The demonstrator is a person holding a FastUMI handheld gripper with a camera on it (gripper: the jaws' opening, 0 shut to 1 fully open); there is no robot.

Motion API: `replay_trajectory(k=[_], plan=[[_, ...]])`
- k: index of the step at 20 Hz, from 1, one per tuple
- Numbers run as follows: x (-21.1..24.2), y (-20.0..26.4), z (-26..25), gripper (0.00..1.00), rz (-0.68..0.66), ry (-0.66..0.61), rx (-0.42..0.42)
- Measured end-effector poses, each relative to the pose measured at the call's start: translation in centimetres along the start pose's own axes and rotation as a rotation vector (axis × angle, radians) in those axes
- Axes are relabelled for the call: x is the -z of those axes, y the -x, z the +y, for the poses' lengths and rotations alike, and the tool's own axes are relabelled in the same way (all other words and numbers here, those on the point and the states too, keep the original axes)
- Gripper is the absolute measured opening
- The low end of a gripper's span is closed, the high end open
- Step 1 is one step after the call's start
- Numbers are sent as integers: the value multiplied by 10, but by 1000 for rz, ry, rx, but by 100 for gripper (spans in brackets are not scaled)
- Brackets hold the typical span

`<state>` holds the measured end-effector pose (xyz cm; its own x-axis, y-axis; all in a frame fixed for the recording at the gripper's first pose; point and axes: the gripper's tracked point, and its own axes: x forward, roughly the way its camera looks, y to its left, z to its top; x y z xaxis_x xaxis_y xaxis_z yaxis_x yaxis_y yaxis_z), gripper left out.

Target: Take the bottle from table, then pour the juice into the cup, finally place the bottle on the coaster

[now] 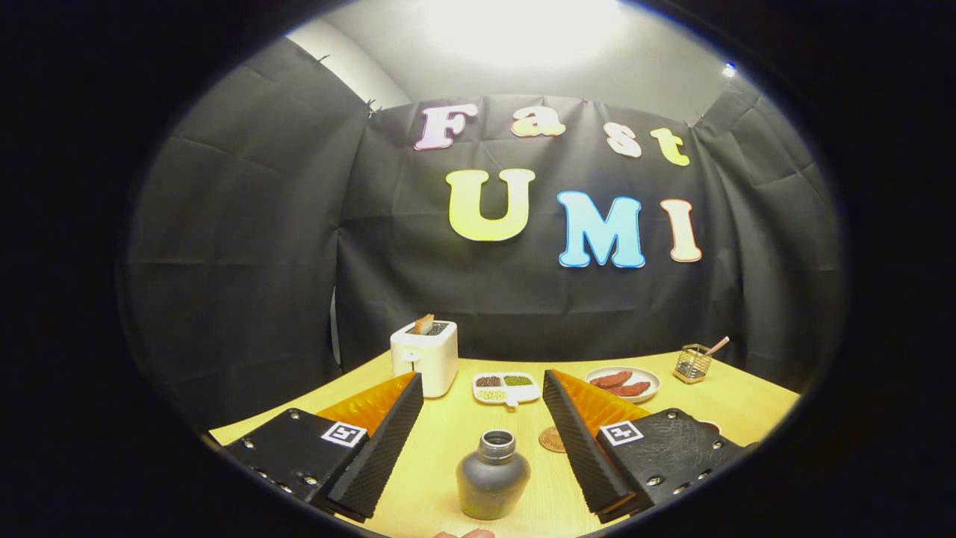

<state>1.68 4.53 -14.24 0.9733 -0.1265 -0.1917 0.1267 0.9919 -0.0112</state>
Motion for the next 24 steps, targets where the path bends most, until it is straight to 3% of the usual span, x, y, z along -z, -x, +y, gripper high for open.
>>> replay_trajectory(k=[7, 13, 24], plan=[[50, 1, -10, 98, 83, -19, 65], [90, -5, -4, 99, 134, -20, 55], [150, -8, -12, 98, 261, -15, 108]])
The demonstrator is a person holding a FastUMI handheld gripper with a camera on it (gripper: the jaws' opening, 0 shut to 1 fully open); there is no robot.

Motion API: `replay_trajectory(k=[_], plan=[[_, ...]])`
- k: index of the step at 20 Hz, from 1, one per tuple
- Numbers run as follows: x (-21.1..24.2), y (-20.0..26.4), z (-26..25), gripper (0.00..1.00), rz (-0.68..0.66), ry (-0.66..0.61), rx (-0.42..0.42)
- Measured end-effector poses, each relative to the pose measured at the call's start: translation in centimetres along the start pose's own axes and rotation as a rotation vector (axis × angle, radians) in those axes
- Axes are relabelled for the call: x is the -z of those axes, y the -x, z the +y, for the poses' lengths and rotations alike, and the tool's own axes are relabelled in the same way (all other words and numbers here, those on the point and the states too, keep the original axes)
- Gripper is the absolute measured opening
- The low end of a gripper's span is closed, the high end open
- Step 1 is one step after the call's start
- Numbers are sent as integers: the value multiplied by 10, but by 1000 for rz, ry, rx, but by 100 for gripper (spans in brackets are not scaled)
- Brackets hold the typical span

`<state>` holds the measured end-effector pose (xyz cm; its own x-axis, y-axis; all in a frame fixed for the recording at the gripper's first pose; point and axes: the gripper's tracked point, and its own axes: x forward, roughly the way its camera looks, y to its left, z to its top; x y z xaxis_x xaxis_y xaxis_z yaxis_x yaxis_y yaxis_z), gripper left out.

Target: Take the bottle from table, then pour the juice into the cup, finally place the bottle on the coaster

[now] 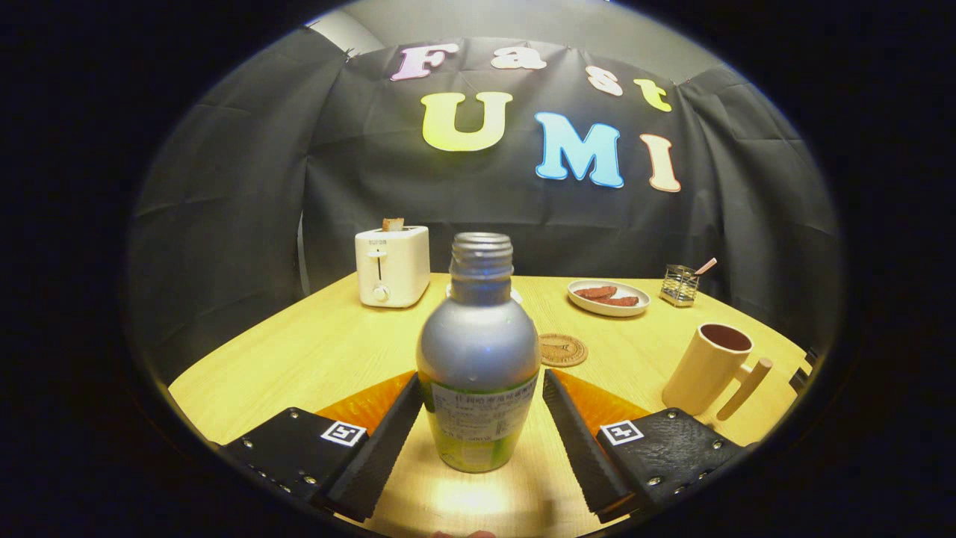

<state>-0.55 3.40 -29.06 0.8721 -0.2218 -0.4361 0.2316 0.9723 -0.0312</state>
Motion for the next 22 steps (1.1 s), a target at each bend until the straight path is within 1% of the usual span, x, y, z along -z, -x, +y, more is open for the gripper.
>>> replay_trajectory(k=[5, 6, 8, 9, 12, 15, 18, 22], plan=[[8, -5, 1, 97, 16, 3, 5], [8, -6, 1, 90, 14, 6, 4], [10, -7, 1, 82, 19, 6, 0], [10, -6, 2, 82, 18, -3, 0], [9, -10, 3, 78, 40, -21, -23], [1, -10, -3, 76, 62, -55, -43], [-12, -12, -13, 75, 73, -108, -42], [-32, -10, -30, 74, 72, -224, -26]])
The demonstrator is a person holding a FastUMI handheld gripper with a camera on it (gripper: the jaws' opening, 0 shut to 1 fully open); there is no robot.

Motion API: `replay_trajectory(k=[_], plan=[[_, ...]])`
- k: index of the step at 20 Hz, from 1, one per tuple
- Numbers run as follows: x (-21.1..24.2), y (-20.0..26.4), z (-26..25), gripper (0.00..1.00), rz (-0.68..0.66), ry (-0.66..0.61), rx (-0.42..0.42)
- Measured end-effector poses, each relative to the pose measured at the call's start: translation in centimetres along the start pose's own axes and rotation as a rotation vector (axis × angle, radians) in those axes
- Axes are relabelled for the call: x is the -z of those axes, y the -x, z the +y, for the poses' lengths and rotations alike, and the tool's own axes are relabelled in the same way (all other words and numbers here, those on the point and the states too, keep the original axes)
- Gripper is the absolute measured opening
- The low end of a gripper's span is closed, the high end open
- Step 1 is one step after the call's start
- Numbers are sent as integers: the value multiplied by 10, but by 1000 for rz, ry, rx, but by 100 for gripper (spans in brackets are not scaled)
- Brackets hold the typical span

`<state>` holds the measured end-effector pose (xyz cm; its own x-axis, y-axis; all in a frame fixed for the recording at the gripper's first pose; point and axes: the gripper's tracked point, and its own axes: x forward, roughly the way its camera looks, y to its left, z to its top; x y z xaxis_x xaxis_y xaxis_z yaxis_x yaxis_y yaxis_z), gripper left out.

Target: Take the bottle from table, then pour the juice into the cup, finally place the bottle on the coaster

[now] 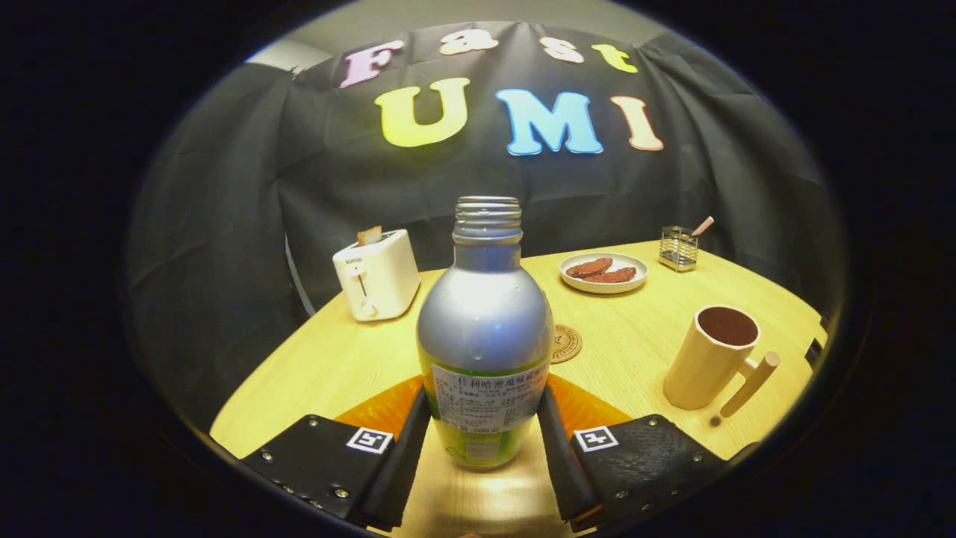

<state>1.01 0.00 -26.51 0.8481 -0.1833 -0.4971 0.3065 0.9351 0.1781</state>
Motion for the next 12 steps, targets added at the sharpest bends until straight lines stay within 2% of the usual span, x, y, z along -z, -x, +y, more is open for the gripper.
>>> replay_trajectory(k=[12], plan=[[-37, 3, -34, 74, -36, -343, -45]])
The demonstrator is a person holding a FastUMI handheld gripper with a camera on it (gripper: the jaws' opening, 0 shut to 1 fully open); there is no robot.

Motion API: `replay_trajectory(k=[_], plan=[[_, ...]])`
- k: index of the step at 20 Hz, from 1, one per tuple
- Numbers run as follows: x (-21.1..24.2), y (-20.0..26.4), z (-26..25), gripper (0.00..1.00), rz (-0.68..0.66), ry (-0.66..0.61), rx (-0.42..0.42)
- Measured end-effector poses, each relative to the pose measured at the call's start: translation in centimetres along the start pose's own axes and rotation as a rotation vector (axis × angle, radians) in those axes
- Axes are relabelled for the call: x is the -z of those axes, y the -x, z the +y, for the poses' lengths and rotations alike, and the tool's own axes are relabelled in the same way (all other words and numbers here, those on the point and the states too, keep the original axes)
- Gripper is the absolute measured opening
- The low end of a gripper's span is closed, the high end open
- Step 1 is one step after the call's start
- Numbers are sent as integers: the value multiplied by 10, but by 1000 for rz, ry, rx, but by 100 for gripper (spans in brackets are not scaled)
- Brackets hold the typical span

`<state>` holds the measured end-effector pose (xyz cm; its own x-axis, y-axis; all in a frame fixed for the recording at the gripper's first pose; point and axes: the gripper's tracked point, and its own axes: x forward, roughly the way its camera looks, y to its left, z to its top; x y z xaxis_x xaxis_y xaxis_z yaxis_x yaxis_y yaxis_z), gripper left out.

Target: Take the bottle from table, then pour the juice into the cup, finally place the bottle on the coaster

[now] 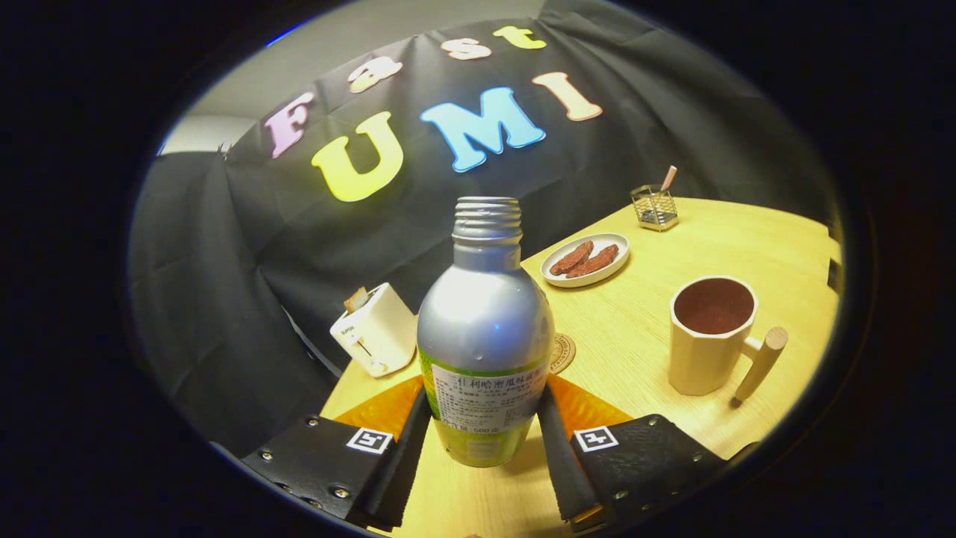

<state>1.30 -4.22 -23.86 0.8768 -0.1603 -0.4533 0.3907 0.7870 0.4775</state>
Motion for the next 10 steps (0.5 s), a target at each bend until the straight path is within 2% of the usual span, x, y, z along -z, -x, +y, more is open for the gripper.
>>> replay_trajectory(k=[10], plan=[[-10, -2, -26, 74, -1, -262, -27]])
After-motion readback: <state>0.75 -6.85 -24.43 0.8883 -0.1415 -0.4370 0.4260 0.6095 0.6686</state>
